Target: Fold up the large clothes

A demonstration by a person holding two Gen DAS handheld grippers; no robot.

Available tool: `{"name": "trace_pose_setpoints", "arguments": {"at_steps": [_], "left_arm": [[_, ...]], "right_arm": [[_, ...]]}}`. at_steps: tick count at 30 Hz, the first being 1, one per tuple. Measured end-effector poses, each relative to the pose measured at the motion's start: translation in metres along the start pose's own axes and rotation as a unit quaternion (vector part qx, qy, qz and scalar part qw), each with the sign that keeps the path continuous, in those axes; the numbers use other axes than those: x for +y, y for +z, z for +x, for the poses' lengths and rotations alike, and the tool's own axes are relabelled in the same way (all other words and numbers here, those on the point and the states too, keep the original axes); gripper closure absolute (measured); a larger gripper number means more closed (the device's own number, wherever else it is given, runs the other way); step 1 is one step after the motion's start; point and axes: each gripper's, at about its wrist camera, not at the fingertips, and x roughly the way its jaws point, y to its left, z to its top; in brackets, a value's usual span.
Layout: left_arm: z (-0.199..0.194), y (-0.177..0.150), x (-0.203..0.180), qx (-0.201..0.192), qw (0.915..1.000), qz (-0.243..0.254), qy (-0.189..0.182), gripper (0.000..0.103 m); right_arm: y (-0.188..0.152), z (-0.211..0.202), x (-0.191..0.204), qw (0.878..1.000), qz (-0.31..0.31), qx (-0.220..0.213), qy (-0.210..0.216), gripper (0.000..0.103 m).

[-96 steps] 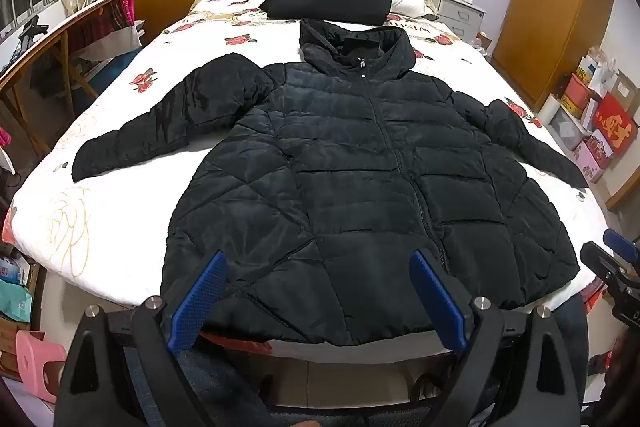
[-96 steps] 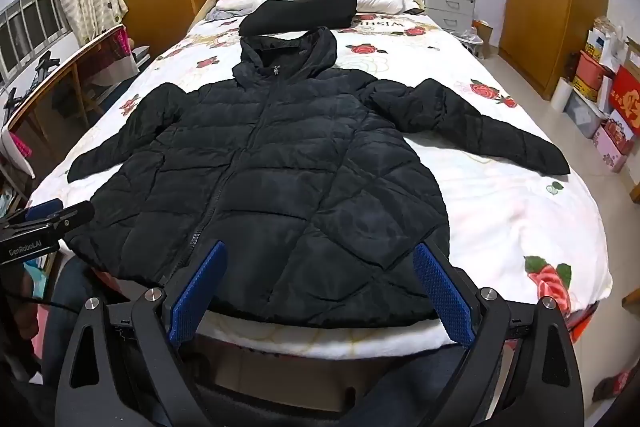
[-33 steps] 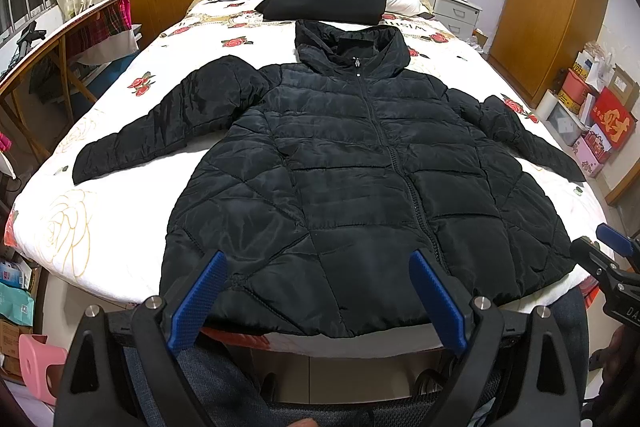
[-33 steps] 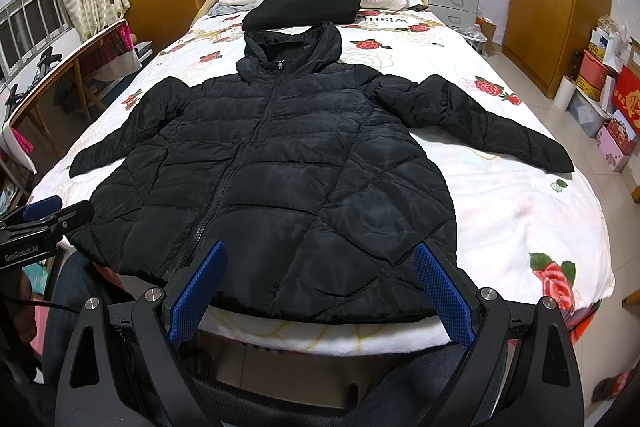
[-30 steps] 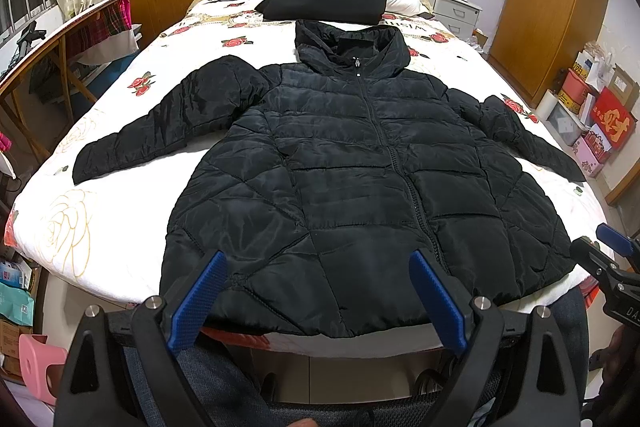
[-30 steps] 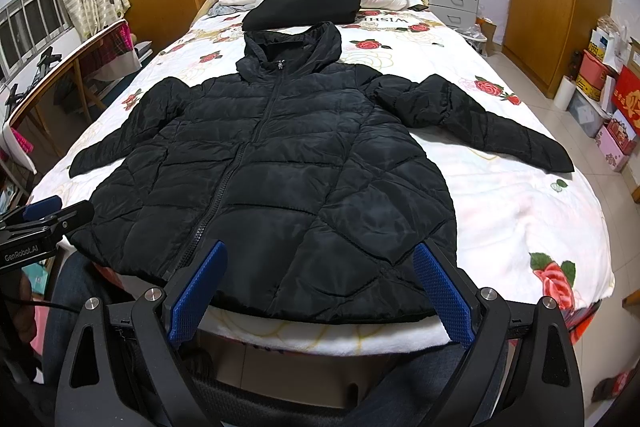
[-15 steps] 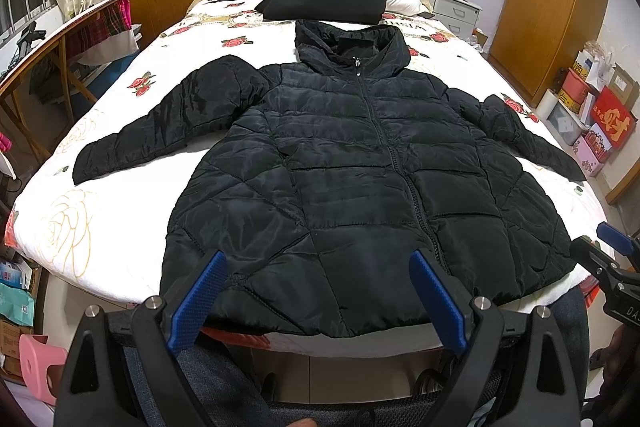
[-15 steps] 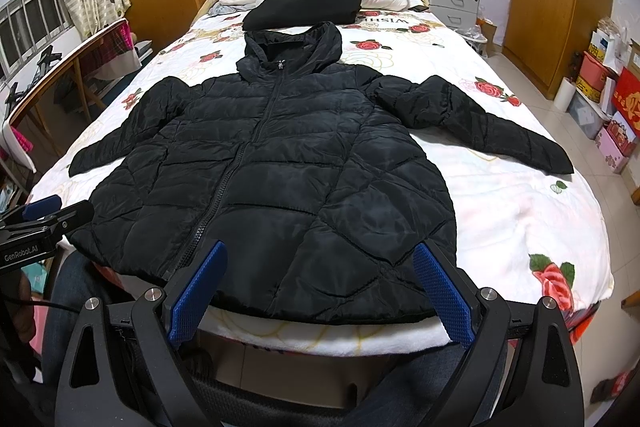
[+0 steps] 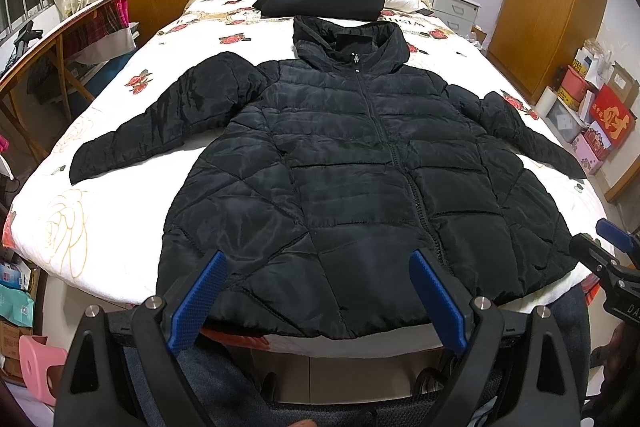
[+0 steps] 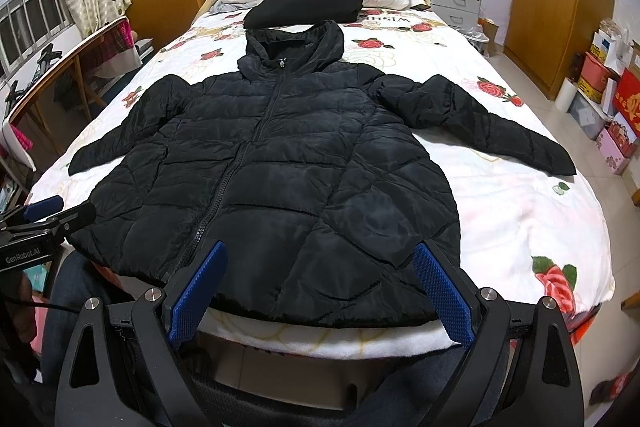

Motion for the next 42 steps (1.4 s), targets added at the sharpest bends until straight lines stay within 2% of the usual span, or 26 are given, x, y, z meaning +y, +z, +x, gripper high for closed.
{"name": "trace_pose_setpoints", "arguments": {"at_steps": [10,19,28,36,42], "left_arm": [[0.013,0.006,0.01,0.007,1.0,-0.007,0.002,0.009],[0.037,0.021,0.047,0.01,0.9992,-0.033,0.019,0.009],[0.078,0.047,0.113,0.015,0.9953,-0.087,0.038,0.009],[0.116,0.068,0.181,0.017,0.9887,-0.136,0.061,0.009],[0.145,0.07,0.227,0.026,0.9794,-0.189,0.067,0.009]], "right_arm": [[0.011,0.008,0.005,1.0,-0.011,0.0,0.001,0.008],[0.037,0.029,0.027,0.999,-0.043,0.009,0.023,0.008],[0.075,0.075,0.068,0.995,-0.091,0.015,0.048,0.008],[0.108,0.117,0.103,0.991,-0.116,0.016,0.065,0.008],[0.116,0.142,0.12,0.989,-0.127,0.027,0.074,0.008]]}}
